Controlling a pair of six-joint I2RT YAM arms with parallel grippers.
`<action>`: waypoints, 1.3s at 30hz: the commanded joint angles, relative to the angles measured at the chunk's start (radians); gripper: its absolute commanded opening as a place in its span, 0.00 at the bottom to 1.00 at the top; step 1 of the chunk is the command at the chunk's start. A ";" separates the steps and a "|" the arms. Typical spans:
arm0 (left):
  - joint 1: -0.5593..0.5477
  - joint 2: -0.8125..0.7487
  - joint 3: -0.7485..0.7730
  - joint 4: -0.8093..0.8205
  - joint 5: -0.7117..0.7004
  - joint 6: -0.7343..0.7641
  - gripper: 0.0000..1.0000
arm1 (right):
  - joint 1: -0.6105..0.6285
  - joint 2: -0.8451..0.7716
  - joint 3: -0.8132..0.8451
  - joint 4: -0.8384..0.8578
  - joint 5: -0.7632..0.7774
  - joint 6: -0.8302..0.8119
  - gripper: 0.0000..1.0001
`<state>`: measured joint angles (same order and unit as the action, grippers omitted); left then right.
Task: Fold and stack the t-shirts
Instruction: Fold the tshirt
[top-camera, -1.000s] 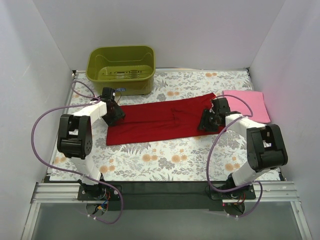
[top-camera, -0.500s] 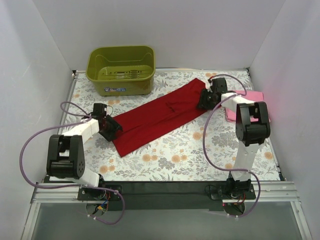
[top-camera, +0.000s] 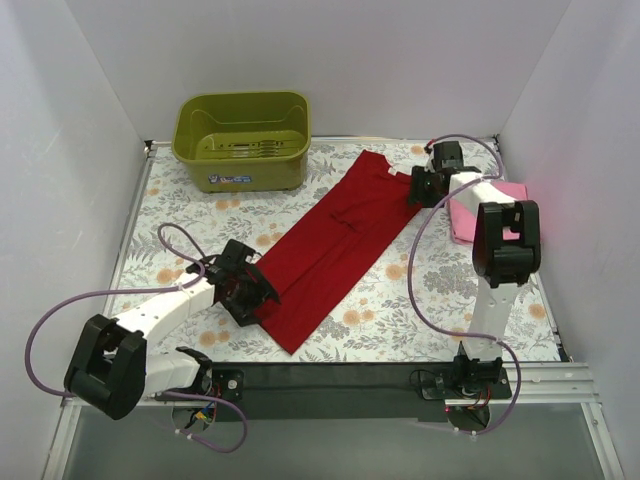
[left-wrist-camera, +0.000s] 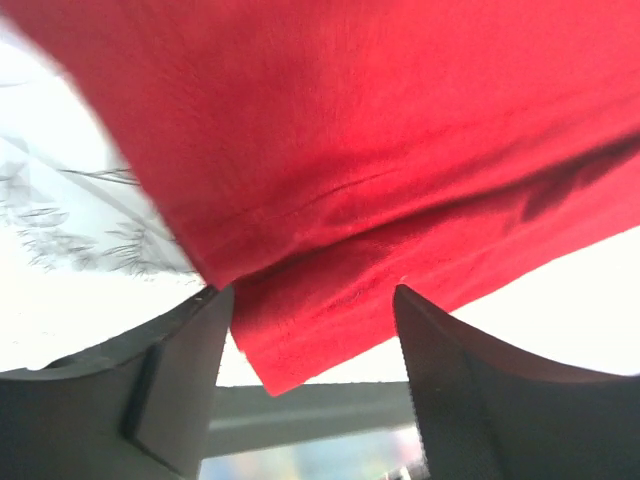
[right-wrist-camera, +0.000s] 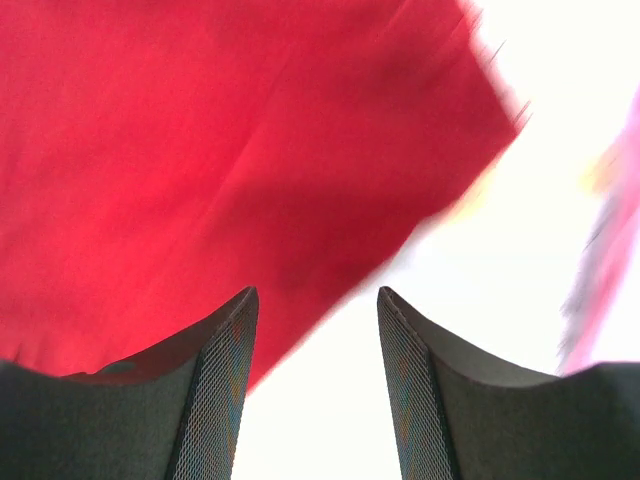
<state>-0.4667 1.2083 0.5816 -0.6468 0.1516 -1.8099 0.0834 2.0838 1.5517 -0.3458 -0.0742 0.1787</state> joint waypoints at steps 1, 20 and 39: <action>-0.001 -0.033 0.110 -0.134 -0.168 0.010 0.63 | 0.097 -0.195 -0.145 -0.027 -0.038 0.001 0.50; 0.048 0.298 0.314 -0.060 -0.258 0.281 0.47 | 0.240 -0.257 -0.496 0.105 -0.098 0.030 0.38; 0.103 0.146 0.290 -0.160 -0.351 0.276 0.63 | 0.494 -0.657 -0.616 -0.030 -0.128 -0.016 0.46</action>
<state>-0.3779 1.3987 0.8646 -0.7689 -0.1406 -1.5406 0.4606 1.5169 0.9707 -0.3344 -0.1925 0.1764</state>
